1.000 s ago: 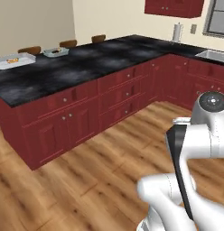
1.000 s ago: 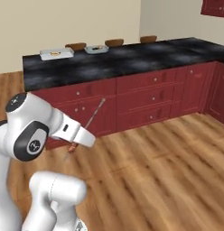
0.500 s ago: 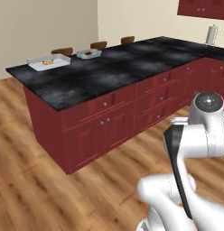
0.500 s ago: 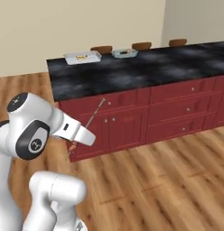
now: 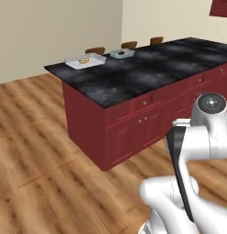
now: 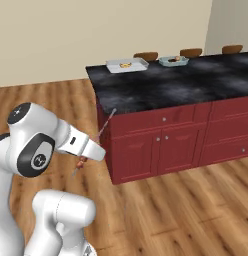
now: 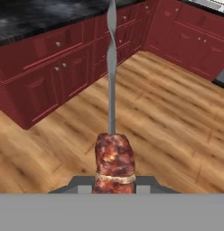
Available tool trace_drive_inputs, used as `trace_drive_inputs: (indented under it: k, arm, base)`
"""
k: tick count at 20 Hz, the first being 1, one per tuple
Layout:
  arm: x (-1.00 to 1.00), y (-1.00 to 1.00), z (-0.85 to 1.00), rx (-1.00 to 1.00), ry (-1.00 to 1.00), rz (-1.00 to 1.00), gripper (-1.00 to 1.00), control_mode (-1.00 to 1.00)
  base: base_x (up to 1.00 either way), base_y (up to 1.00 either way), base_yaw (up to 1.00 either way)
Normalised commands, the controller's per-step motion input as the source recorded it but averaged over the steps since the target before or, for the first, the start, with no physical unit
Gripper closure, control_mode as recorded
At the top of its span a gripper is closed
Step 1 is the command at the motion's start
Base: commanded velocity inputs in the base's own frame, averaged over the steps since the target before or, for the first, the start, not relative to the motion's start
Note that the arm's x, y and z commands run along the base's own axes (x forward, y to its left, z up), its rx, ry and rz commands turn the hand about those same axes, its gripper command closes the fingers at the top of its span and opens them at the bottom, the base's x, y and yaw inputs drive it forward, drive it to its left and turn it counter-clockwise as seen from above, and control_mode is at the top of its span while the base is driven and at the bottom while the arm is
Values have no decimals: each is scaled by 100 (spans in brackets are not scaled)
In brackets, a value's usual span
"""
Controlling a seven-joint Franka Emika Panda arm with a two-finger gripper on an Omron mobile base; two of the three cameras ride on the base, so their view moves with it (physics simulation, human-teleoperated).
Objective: Place the cold items (sweet potato and peach) from the fridge in one tupperware on the dining counter. Place the warm items (hot dog and kebab skewer) in the stove area in another tupperware.
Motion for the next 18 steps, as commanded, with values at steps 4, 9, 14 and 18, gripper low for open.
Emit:
trace_drive_inputs:
  k: [4, 9, 14, 18]
  arm:
    - [0, 0, 0, 0, 0, 0, 100, 100]
    - [0, 0, 0, 0, 0, 0, 100, 100]
    - [0, 0, 0, 0, 0, 0, 100, 100]
    - [0, 0, 0, 0, 0, 0, 100, 100]
  base:
    - [0, 89, 11]
    - [0, 83, 10]
    - [0, 85, 10]
    - [0, 87, 11]
